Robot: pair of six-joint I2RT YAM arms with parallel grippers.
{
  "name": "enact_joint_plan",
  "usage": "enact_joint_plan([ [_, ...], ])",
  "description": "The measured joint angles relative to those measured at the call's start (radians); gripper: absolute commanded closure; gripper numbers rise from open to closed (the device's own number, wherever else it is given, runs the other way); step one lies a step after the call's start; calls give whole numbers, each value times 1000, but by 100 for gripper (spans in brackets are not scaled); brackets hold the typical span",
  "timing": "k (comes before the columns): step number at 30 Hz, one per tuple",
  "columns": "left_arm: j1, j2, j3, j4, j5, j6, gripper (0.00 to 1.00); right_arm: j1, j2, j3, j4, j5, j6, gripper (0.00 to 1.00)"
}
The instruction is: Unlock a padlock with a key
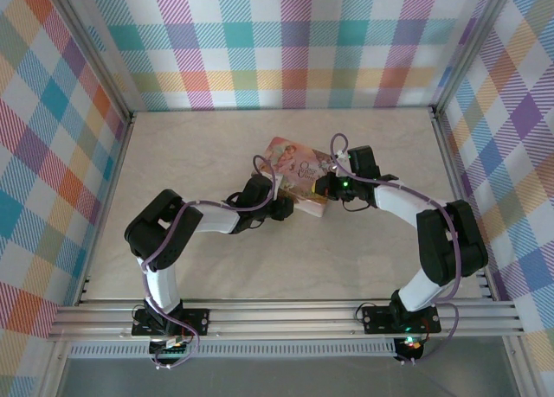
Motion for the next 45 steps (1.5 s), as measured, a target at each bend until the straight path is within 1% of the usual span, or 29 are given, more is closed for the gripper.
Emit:
enact_joint_plan([
  [7,-3,-23,20,-74,4,-45,77,0,-50,-3,-39,50,-19,98],
  [11,-3,-66,35,-157,12,-100,77,0,-144,-28,-42,93,-50,98],
  [15,-3,-80,90,-246,40,-154,77,6,-276,-96,-13,115,-90,98],
  [20,-3,-83,171,-355,89,-205,77,78,-414,-216,36,153,-157,98],
  [25,-3,-100,215,-456,115,-234,77,153,-493,-372,135,205,-189,98],
  [29,-3,-101,271,-533,146,-242,78,200,-491,-459,213,254,-197,98],
  [35,-3,-101,329,-602,192,-261,79,256,-443,-527,349,320,-203,98],
  [45,-3,-101,342,-646,234,-294,81,272,-340,-570,573,364,-201,98],
])
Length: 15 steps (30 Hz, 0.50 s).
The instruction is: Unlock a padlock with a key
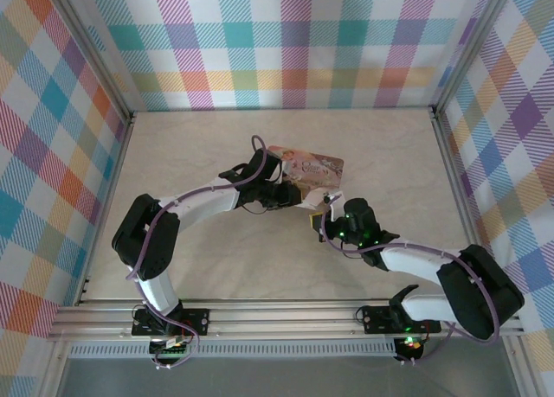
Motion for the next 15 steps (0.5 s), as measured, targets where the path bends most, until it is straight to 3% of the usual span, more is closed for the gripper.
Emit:
enact_joint_plan([
  [15,0,0,38,-28,14,-23,81,1,103,-14,221,-2,47,98],
])
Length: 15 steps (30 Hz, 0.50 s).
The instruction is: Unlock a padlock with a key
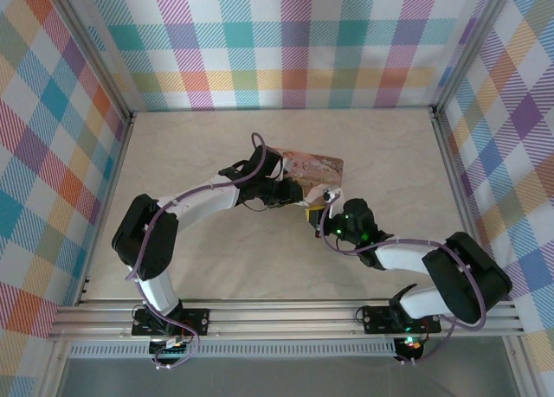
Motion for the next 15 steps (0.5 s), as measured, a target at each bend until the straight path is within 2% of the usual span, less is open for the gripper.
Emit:
enact_joint_plan([
  [15,0,0,0,0,0,-1,81,0,33,0,62,-6,24,98],
])
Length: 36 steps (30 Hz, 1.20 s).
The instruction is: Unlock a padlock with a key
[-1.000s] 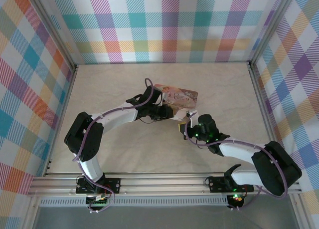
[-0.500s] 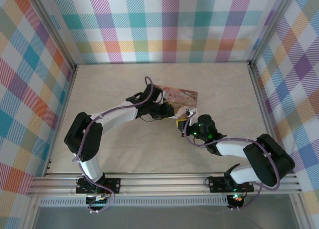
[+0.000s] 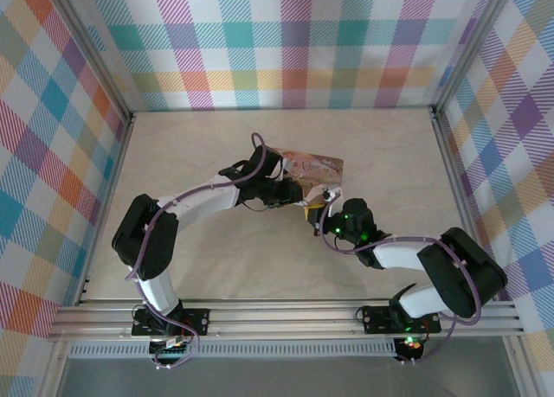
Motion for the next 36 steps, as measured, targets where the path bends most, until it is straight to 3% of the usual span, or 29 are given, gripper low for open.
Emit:
enact_joint_plan([
  [36,0,0,0,1,0,-21,82,0,-14,0,5,-10,19,98],
])
